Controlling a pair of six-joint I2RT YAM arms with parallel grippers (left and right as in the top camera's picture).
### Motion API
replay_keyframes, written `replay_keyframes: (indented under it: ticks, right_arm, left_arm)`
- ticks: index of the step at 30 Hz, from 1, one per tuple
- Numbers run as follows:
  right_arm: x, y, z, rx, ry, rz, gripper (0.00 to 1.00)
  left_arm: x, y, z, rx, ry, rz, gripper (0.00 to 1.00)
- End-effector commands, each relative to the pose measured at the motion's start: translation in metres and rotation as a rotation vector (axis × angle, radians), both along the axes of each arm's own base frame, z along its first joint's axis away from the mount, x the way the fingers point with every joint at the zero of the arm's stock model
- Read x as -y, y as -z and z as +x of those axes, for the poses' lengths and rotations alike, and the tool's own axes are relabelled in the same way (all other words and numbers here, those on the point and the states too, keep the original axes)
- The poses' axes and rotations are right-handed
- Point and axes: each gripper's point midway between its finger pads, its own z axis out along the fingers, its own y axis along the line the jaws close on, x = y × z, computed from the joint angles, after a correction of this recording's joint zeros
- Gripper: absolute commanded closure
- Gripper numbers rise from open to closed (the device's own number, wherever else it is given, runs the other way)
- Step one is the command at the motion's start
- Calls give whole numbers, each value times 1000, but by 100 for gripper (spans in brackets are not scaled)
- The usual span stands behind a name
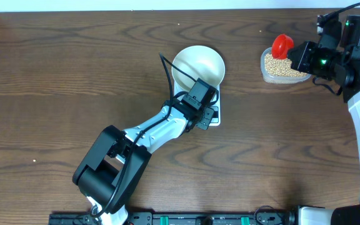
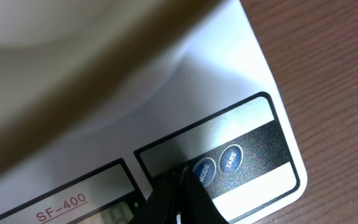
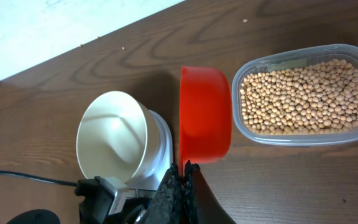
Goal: Scoop item into bowl and weigh 50g on scale
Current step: 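Press the scale's tare button with the left gripper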
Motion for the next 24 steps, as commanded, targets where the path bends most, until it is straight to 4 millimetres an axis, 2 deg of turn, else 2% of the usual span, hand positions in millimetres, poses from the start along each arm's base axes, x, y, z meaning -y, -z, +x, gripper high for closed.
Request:
replay_keyframes:
  ticks: [1,7,15,20,24]
  right_arm:
    - [2,-4,1,15,-9,-15,99]
    - [2,-4,1,15,-7,-17,99]
    - [3,-4,1,15,-4,-20,99]
    - [3,-4,1,15,-4,-20,99]
    - [3,-4,2,18,-4,-19,99]
  left_arm:
    - [-25,51,-27,-121,-3,108,93]
    - [-33,51,-21,-88,-24,150,93]
    - [-42,52,-23,-90,-34,191,93]
    - [-56,49,-12,-29,-71,269,93]
    - [-56,49,-13,-28,-53,275,93]
